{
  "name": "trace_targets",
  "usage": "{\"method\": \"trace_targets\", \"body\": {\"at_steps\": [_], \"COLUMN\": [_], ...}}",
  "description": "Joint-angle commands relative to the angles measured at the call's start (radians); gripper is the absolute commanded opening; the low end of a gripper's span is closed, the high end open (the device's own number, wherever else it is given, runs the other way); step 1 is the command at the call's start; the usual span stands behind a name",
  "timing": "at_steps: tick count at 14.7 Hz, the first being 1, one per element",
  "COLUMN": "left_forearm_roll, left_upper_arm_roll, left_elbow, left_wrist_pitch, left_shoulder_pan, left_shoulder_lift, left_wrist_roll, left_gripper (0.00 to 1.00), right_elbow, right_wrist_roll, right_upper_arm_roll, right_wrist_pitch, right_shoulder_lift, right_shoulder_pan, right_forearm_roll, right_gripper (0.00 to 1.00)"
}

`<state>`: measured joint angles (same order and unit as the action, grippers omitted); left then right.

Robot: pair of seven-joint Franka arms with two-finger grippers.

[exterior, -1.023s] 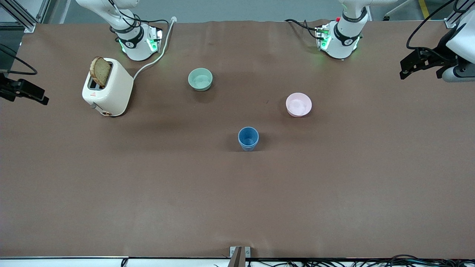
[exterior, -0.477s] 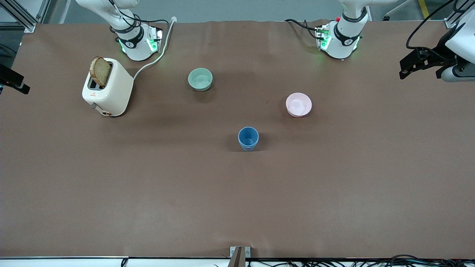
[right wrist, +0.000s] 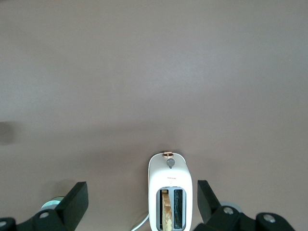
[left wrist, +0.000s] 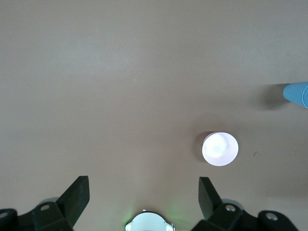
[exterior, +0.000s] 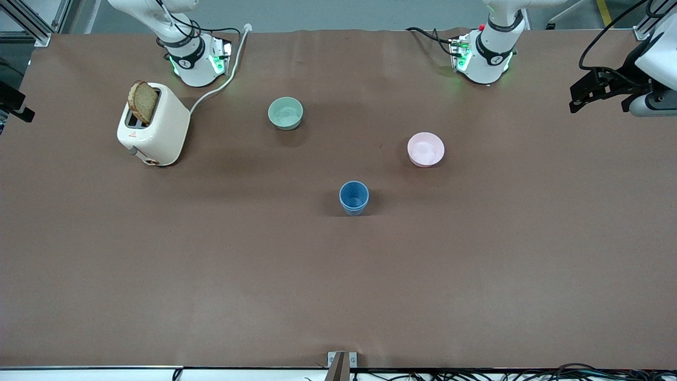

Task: Stack blue cups with both arms

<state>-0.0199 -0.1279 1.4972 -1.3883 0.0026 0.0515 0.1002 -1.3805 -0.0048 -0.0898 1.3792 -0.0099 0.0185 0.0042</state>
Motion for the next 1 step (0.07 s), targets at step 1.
{"method": "trace_targets", "body": {"at_steps": [1], "left_forearm_roll": [-0.005], "left_upper_arm_roll": [-0.001], "left_elbow": [-0.014], "left_wrist_pitch": [0.014], "left_shoulder_pan": [0.002], "left_shoulder_lift": [0.004], "left_wrist_roll": [-0.03], "left_gripper": [1.0], "right_elbow": [-0.049], "right_wrist_roll": [-0.011], "right_upper_arm_roll": [0.013], "right_wrist_pitch": [0.004], "right_shoulder_lift": [-0.039], "right_shoulder_pan": [0.02], "right_forearm_roll": [0.01], "right_gripper": [1.0]}}
